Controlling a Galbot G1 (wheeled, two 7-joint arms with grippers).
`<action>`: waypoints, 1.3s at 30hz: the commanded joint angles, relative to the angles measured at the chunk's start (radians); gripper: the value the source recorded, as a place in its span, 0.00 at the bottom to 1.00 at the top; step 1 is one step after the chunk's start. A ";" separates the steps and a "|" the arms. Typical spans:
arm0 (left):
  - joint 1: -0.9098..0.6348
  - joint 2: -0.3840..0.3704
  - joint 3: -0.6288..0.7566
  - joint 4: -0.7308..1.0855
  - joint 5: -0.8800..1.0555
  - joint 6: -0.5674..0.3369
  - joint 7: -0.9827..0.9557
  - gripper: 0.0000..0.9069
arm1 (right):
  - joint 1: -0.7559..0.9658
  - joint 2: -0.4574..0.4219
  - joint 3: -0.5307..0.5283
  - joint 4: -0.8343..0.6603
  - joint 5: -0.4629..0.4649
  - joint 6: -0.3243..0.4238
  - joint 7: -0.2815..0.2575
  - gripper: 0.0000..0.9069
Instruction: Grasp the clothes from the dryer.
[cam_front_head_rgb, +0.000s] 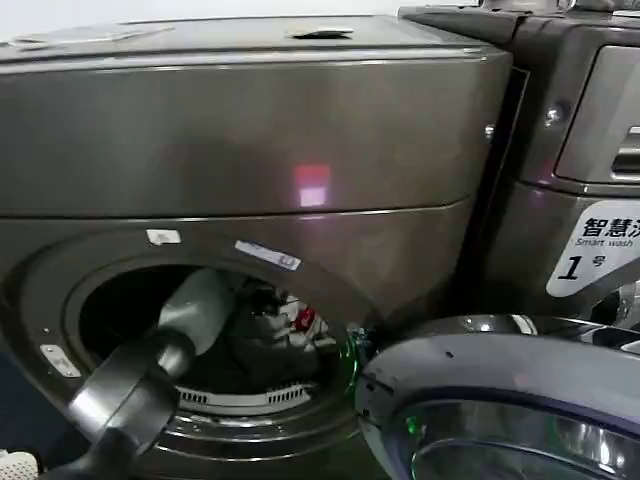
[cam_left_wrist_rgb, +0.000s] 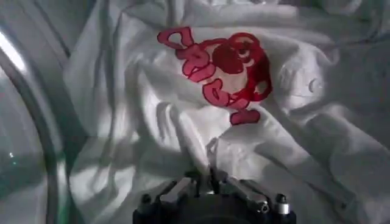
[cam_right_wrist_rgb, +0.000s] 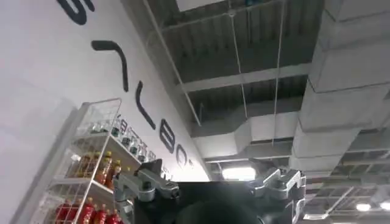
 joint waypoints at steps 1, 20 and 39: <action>0.037 -0.002 -0.156 -0.035 -0.101 0.049 -0.067 0.00 | 0.002 0.001 -0.004 0.002 0.000 0.001 0.001 1.00; 0.372 0.028 -0.573 -0.575 -0.527 0.251 -0.641 0.00 | 0.024 0.008 -0.039 0.012 -0.002 0.006 0.005 1.00; 0.666 -0.056 -0.713 -0.905 -0.698 -0.004 -1.129 0.00 | 0.015 0.000 -0.011 0.003 -0.036 0.053 -0.012 1.00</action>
